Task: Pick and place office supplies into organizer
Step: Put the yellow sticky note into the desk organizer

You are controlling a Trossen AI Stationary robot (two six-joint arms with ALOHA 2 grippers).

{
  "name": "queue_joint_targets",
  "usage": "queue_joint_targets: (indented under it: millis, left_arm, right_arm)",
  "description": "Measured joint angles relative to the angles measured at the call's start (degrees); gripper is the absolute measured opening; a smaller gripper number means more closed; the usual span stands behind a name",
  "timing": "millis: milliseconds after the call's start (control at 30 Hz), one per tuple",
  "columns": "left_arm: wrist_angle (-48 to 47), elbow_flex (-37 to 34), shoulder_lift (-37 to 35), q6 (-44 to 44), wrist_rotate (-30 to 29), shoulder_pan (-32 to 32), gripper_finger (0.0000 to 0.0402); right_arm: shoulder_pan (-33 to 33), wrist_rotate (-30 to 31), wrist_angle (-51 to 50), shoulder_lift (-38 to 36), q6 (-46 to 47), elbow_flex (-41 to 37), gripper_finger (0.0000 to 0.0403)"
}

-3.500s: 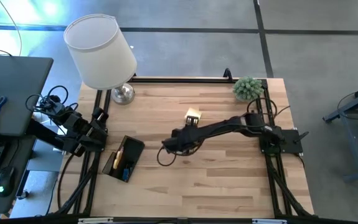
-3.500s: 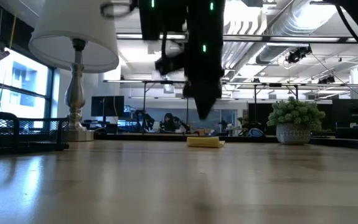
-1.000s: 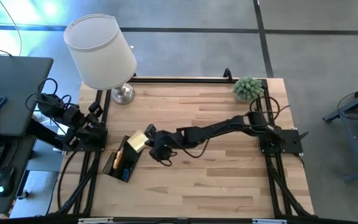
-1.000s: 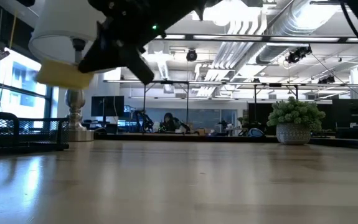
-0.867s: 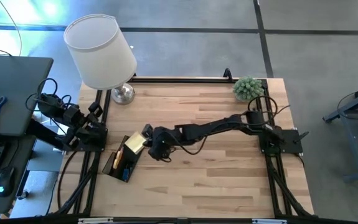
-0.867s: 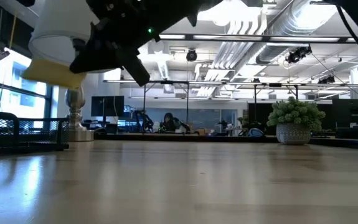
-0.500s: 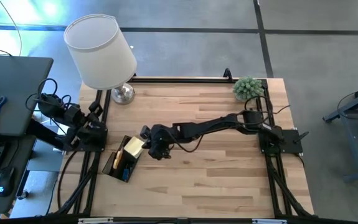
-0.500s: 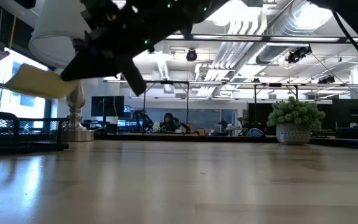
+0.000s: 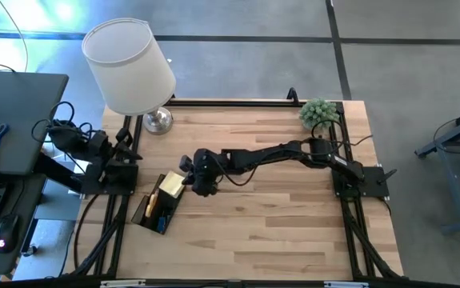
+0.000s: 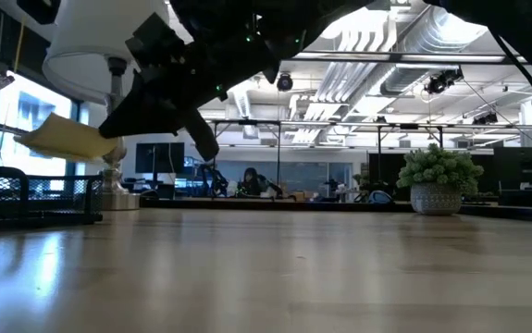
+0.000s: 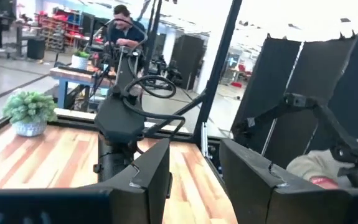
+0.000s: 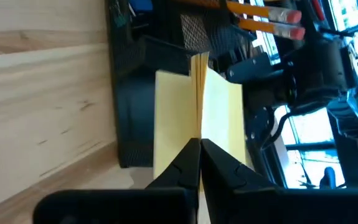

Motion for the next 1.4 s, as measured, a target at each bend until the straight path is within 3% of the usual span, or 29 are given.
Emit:
queue_joint_targets:
  millis: [433,633,1233,1400]
  left_arm:
    - [1.81,-1.05,7.21,-6.15,-4.61,0.00,0.0131]
    - [4.11,-1.07,9.49,-9.52,-4.64,0.00,0.0131]
    - [3.73,-1.07,9.59,-10.64,-4.11,0.00,0.0131]
    - [3.61,-1.07,9.59,-10.64,-4.11,0.00,0.0131]
  right_arm:
    - [-1.56,-7.23,3.76,0.88,-6.04,0.02,0.0000]
    - [-1.58,-6.67,5.84,2.92,-8.61,-0.08,0.0000]
    - [-0.97,-9.40,5.66,4.15,-7.03,-0.04,0.0001]
    - [-0.82,-9.25,5.64,4.15,-6.41,-0.04,0.0019]
